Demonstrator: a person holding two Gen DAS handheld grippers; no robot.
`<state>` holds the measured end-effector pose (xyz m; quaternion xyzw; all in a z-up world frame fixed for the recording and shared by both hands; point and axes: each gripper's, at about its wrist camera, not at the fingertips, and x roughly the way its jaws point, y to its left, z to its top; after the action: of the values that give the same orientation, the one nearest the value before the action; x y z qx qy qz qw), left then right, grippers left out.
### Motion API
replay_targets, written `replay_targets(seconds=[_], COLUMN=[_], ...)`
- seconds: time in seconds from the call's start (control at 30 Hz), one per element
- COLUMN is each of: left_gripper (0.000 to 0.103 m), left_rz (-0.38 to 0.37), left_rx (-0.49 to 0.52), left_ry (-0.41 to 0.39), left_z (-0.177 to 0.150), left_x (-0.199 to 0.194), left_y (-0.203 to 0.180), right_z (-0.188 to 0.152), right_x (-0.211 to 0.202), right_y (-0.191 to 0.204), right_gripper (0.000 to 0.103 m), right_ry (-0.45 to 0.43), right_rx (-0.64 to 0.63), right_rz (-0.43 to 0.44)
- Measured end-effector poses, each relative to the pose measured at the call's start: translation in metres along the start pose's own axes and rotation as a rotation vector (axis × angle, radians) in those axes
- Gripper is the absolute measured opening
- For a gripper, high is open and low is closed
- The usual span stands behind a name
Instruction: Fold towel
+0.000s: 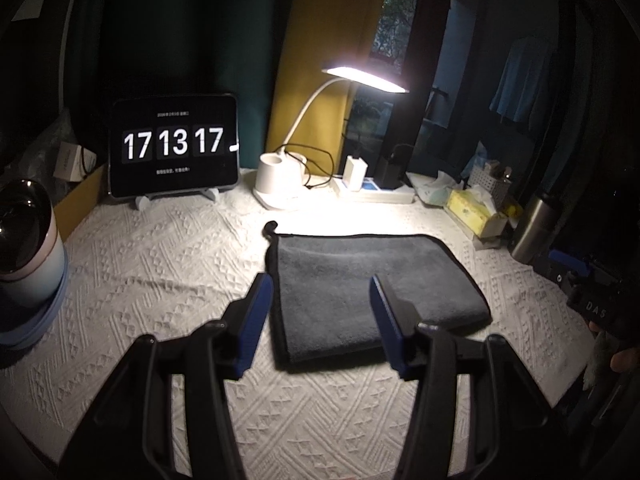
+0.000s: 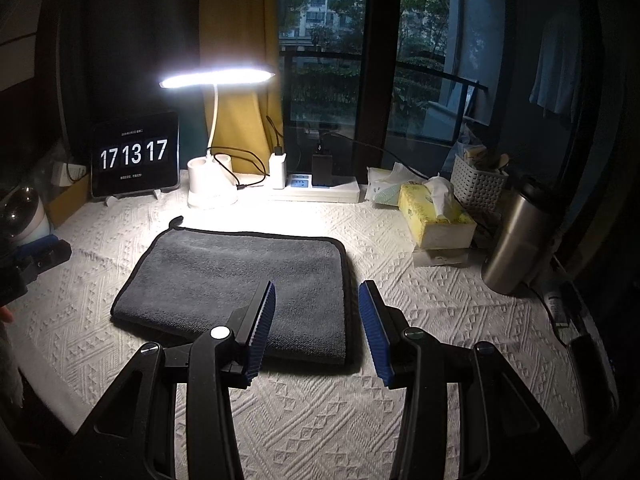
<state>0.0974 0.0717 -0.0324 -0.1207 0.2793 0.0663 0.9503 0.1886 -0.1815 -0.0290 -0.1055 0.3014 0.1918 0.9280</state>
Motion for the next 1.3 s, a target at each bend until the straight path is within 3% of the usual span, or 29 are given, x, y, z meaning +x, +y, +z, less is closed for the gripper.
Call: replay_targets(seconds=[1.3], left_gripper=[0.053], left_rz=[-0.103], left_rx=[0.07], left_ry=[-0.142], left_z=[-0.042], left_x=[-0.102], left_y=[-0.031], right_z=[-0.047], right_x=[-0.105], right_y=[0.019], right_gripper=[0.046], right_ry=[-0.112], right_rx=[0.008], right_rz=[-0.004])
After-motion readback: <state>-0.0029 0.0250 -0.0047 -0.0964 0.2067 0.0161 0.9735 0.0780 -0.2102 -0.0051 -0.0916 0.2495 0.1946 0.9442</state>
